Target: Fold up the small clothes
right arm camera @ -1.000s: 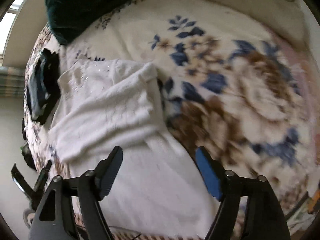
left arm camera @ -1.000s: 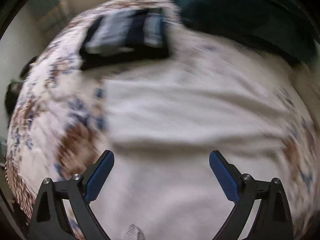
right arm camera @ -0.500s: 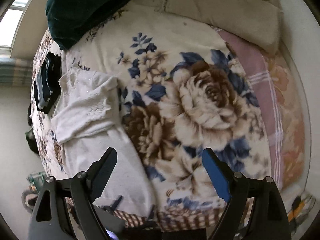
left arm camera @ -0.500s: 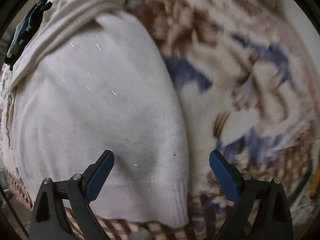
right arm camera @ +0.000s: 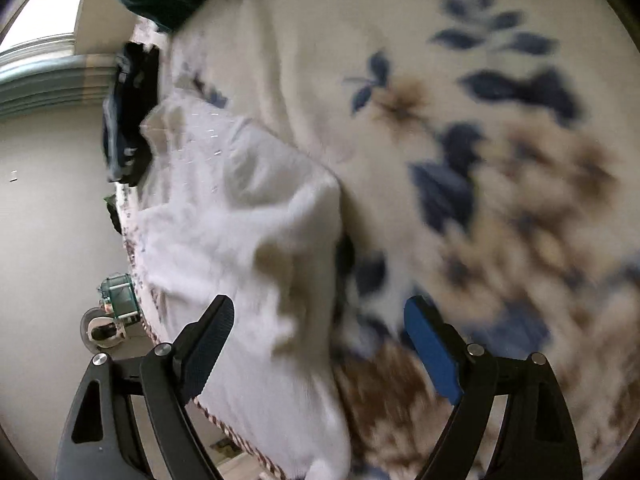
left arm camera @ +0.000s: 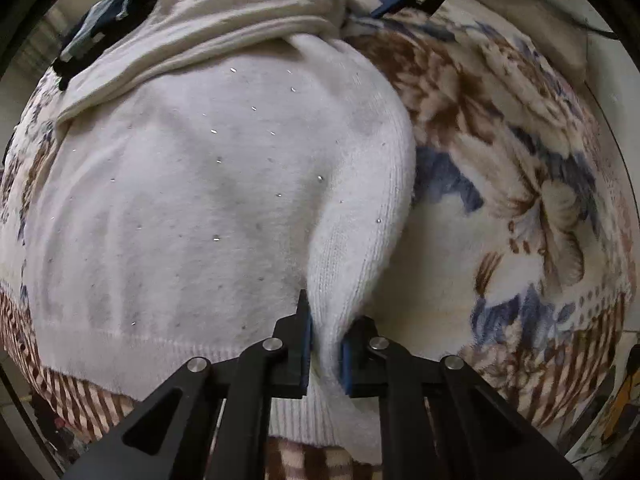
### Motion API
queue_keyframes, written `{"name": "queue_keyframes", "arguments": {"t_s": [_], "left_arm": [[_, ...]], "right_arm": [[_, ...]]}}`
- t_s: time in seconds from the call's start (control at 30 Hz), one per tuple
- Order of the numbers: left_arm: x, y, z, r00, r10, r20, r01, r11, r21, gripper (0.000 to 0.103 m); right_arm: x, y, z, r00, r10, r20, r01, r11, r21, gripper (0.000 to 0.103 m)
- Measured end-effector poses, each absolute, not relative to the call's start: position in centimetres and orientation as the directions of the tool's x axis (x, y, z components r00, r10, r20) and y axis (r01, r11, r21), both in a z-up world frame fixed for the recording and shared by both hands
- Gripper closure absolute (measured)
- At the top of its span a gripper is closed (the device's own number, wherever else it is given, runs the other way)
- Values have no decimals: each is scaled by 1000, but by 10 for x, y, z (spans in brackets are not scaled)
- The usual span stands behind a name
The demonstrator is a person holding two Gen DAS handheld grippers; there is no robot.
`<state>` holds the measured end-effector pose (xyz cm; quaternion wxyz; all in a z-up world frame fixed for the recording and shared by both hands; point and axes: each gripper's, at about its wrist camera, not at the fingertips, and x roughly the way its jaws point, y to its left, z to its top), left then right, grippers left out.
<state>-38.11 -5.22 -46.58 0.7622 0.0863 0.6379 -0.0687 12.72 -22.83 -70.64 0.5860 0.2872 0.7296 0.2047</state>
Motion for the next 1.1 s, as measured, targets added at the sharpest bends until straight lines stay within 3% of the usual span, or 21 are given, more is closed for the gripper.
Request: {"name": "queue_keyframes", "arguments": {"t_s": [0.2,0.27,0.33,0.37,0.43,0.8,1.1], "left_arm": [[-368,-43,-447,204,-25,-979,153,988,7,94],[-364,-36,-444,211,-29,-977,134,991,-1,94],[-363,-25,-441,224,-28,-974,121,993,-1,94],[-361,-17,-437,227,-29,-973,113,994,-3,94],[-360,-5,-435,240,-29,-970,93,996,-7,94],[-362,102,-382,328,-45,-944,-57,996,-67,94],[-353,248,-393,309,-113,-944,-322,922,-216,94]], "right_arm": [[145,-200,-726,-120,723,-680,223,687,692,14],[147,-193,-724,-87,741,-666,225,666,712,21],[149,-180,-723,-97,728,-678,208,681,702,62],[148,-174,-721,-100,722,-685,187,690,699,69],[148,-164,-712,-101,687,-719,149,725,672,75],[165,-116,-614,-68,551,-832,151,830,538,78],[197,77,-559,-105,419,-902,61,908,415,79]]}}
